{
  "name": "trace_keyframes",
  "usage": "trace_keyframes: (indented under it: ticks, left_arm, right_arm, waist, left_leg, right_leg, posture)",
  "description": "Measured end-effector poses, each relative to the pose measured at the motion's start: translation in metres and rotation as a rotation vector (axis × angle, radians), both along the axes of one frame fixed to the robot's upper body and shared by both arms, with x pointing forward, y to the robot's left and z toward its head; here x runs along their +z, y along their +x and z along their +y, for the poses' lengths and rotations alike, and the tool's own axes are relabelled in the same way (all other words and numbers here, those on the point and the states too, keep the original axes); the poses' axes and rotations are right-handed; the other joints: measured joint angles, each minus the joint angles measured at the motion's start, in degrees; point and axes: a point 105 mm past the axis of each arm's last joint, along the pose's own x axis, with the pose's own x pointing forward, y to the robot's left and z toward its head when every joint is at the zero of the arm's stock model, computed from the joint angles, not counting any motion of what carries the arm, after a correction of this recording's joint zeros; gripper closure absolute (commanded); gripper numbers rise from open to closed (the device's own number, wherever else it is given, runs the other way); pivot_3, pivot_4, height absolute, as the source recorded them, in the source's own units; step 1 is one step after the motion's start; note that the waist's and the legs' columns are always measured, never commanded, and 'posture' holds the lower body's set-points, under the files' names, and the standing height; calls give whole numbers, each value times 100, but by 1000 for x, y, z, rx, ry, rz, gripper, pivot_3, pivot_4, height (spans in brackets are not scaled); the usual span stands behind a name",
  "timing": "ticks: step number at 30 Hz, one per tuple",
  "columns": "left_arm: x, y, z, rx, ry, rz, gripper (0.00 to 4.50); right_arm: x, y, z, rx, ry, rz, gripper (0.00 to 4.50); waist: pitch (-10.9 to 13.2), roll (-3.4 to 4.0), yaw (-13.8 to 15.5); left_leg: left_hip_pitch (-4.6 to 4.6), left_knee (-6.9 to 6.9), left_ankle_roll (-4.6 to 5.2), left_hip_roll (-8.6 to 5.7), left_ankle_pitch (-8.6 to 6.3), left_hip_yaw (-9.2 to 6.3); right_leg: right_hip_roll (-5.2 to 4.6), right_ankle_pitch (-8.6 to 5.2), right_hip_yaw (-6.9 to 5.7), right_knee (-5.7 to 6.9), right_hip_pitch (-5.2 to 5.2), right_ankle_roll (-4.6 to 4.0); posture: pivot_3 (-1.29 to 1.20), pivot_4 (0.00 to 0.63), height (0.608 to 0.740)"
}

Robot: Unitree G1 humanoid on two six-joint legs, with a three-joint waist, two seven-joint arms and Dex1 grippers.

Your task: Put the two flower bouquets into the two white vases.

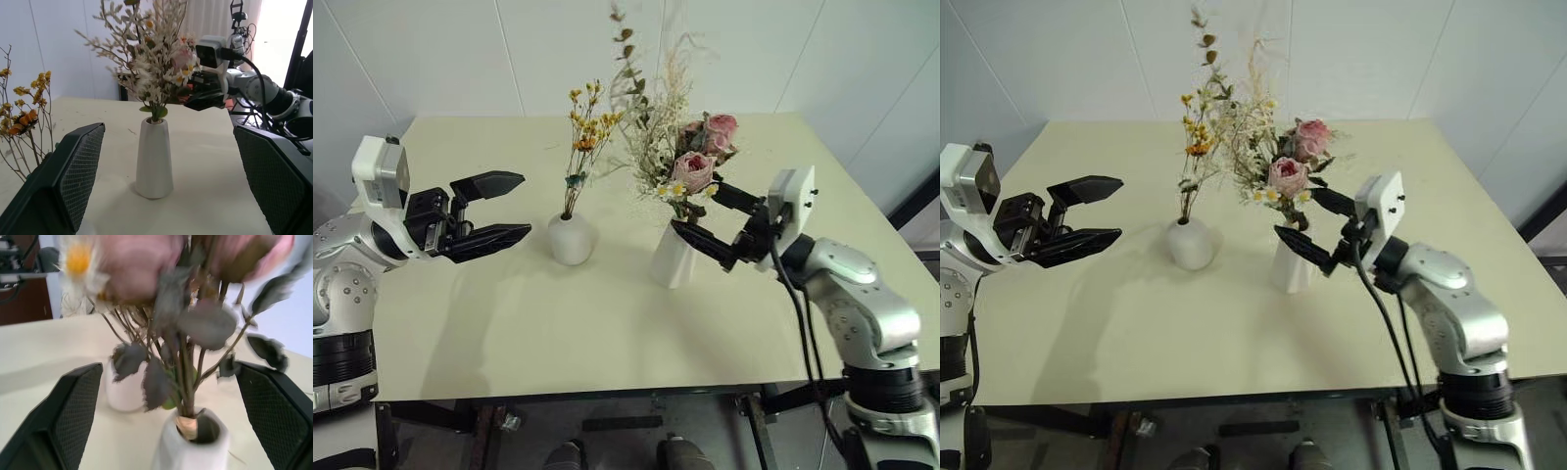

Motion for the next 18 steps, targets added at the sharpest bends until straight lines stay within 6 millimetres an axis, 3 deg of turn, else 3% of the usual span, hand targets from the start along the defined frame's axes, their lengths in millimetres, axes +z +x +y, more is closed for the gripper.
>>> trace_keyframes:
  ticks: [7, 14, 18]
  left_arm:
    - [-4, -3, 13, 32, -1, -21, 0]
    - [-8, -3, 19, 54, -4, -15, 0]
    - [-11, -1, 27, 80, 17, -27, 0]
  right_arm:
    - [-7, -24, -46, -54, -184, 102, 15]
    - [-8, -23, -83, -125, -270, 143, 15]
    - [-10, -26, -91, -143, -281, 150, 15]
  waist:
    - [0, 0, 35]
    - [0, -1, 70]
    - [0, -1, 83]
  left_leg:
    - [0, 1, 5, 0, -3, 3]
    - [2, 9, 6, 0, -3, 4]
    - [4, 4, 5, 2, -3, 3]
  right_leg:
    - [0, -1, 1, -10, 2, -2]
    - [-1, 2, 2, -9, 6, -7]
    - [2, 0, 1, -8, 4, -10]
  posture:
    - [0, 150, 740]
    - [0, 150, 740]
    - [0, 150, 740]
